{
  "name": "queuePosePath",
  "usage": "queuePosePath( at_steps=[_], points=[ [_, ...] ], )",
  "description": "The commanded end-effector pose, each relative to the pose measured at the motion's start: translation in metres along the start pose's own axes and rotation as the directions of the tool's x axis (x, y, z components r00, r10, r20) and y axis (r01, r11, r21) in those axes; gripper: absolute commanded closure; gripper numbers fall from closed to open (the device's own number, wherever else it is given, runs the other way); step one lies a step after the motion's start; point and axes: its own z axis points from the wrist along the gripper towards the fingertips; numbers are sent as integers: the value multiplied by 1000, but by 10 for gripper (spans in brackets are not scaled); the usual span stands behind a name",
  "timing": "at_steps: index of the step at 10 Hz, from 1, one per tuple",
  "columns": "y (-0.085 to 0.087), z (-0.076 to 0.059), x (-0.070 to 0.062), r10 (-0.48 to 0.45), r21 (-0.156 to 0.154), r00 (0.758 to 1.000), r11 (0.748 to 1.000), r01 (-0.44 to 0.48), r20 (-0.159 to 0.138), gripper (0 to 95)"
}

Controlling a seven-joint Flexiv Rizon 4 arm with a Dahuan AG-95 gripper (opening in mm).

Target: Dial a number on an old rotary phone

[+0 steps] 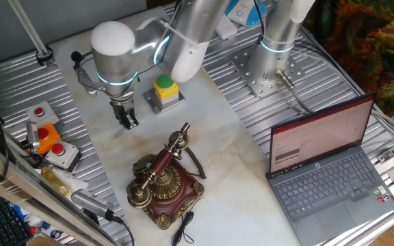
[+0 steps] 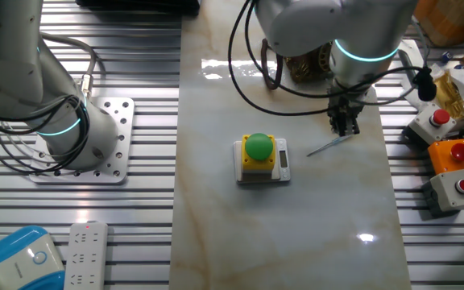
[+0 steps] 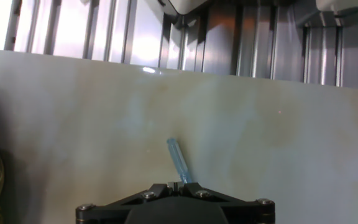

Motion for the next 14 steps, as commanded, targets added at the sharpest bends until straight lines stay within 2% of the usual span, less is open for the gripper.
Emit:
queuePosePath(
  at_steps=[1,4,11,14],
  points=[
    [0,-1,0,-13,-4,1000,1000,13,-14,950],
    [0,-1,0,-17,-3,999,1000,17,-34,950],
    [0,-1,0,-33,22,998,999,34,-52,950],
    [0,-1,0,-22,28,999,999,23,-48,950]
  ],
)
